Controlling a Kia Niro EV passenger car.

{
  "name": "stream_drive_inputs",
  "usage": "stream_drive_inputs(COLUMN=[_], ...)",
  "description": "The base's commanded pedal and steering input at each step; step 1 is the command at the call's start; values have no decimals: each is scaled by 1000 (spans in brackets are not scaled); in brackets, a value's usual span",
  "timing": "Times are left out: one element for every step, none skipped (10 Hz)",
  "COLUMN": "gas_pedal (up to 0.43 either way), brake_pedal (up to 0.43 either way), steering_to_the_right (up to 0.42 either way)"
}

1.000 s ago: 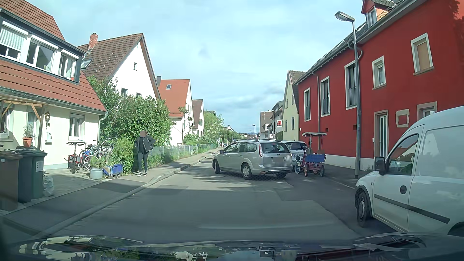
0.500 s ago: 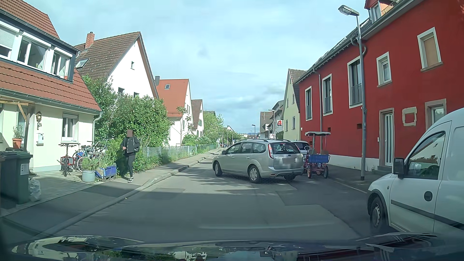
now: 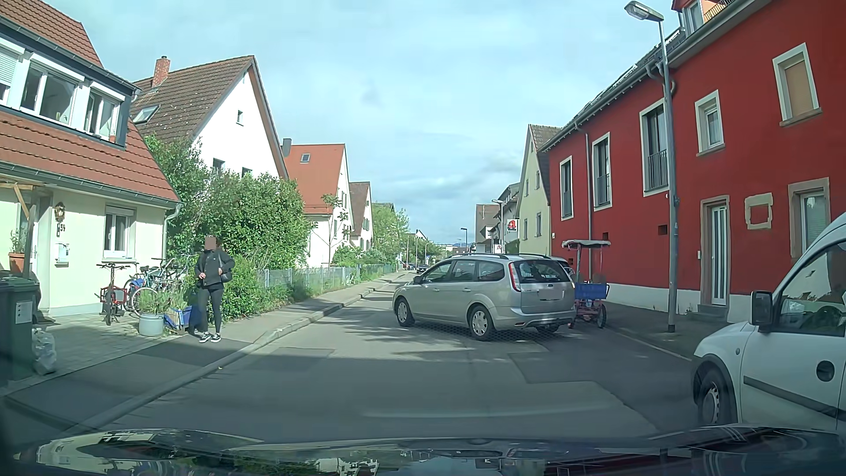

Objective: Follow the waypoints while adhering to traffic rules and regulations

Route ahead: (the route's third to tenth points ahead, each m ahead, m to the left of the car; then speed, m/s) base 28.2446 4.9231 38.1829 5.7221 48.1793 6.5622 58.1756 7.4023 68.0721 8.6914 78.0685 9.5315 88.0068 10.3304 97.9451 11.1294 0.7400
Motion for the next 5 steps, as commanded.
stream_drive_inputs(gas_pedal=[0, 0, 0, 0, 0], brake_pedal=[73, 73, 61, 73, 67], steering_to_the_right=[-11, -11, -11, -12, -12])
